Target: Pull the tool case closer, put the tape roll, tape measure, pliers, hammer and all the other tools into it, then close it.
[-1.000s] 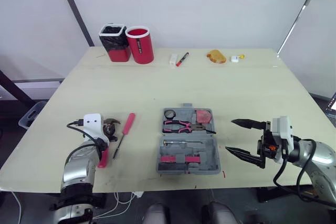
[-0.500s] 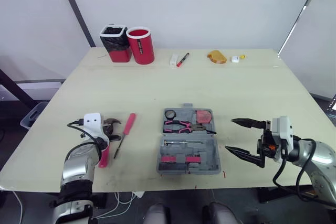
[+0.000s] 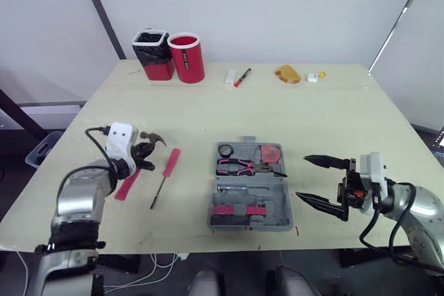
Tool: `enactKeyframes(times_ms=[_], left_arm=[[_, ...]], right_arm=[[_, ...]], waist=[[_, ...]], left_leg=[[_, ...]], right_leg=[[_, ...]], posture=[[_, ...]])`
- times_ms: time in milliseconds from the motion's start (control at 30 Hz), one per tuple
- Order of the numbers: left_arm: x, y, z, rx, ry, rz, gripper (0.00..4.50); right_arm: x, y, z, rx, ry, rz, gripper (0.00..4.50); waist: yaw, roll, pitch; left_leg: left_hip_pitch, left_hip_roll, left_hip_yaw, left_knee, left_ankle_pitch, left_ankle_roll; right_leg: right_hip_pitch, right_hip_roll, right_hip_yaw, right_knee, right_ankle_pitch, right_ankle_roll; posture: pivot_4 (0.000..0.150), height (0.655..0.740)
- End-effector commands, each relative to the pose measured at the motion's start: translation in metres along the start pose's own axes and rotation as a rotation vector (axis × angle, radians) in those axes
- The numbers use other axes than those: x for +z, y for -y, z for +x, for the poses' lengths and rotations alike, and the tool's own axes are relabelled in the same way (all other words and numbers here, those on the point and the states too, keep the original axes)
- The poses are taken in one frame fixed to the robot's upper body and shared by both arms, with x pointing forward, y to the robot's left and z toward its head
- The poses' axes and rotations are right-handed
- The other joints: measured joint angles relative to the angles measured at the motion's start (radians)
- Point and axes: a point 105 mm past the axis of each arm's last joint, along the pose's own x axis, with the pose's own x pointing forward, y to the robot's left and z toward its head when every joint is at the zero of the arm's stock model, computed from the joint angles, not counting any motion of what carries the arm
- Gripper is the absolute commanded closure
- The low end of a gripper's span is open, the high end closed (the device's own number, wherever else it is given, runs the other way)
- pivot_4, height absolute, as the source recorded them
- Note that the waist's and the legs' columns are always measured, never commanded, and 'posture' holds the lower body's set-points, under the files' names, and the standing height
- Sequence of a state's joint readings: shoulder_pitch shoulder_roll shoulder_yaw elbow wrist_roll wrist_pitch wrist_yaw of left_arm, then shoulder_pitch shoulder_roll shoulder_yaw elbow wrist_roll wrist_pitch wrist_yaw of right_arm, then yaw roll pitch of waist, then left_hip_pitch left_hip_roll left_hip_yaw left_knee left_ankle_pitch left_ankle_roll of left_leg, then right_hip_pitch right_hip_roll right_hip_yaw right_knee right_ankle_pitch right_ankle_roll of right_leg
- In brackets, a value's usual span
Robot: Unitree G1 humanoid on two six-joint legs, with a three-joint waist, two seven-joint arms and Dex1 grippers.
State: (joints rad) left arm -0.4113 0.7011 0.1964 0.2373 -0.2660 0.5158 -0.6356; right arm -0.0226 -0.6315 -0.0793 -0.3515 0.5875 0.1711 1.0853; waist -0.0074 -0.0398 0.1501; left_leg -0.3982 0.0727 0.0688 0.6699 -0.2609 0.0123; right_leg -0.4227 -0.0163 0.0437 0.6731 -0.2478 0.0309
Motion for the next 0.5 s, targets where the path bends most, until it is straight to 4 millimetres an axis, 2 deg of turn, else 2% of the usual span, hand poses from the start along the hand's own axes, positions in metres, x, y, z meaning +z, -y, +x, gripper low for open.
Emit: enactKeyframes(times_ms=[33, 133, 200, 300, 500], left_arm=[[0.044, 0.030, 0.002, -0.233, 0.081, 0.153, 4.50], [0.055, 0.051, 0.005, -0.366, 0.090, 0.215, 4.50], [0.070, 0.073, 0.010, -0.472, 0.120, 0.291, 4.50], [0.080, 0.097, 0.017, -0.566, 0.134, 0.348, 4.50], [0.084, 0.159, 0.018, -0.833, 0.131, 0.420, 4.50]], right_arm=[[0.012, 0.000, -0.004, 0.011, 0.032, -0.028, 0.00], [0.012, 0.000, -0.006, 0.010, 0.031, -0.026, 0.00], [0.010, 0.001, -0.010, -0.002, 0.022, -0.024, 0.00], [0.008, 0.001, -0.013, -0.017, 0.010, -0.026, 0.00], [0.007, 0.003, -0.022, -0.057, -0.005, -0.029, 0.00]], waist=[[0.003, 0.000, 0.000], [0.002, 0.000, 0.000], [0.001, 0.000, 0.001], [0.002, 0.000, 0.001], [0.002, 0.001, 0.001]], left_leg=[[0.000, 0.000, 0.000, 0.000, 0.000, 0.000], [0.000, 0.000, 0.001, 0.000, 0.000, 0.000], [0.000, 0.000, 0.001, 0.000, 0.000, 0.000], [-0.001, 0.000, 0.000, 0.000, 0.000, 0.000], [-0.001, 0.000, 0.000, 0.000, 0.000, 0.000]], right_leg=[[0.000, 0.000, 0.000, 0.000, 0.000, 0.000], [0.000, 0.000, 0.000, -0.001, 0.000, 0.000], [0.000, 0.000, 0.001, -0.001, 0.000, 0.000], [0.000, 0.001, 0.000, -0.001, 0.000, 0.000], [0.000, 0.001, 0.001, -0.001, 0.000, 0.000]], posture=[[0.150, 0.7400], [0.150, 0.7400], [0.150, 0.7400], [0.150, 0.7400], [0.150, 0.7400]])
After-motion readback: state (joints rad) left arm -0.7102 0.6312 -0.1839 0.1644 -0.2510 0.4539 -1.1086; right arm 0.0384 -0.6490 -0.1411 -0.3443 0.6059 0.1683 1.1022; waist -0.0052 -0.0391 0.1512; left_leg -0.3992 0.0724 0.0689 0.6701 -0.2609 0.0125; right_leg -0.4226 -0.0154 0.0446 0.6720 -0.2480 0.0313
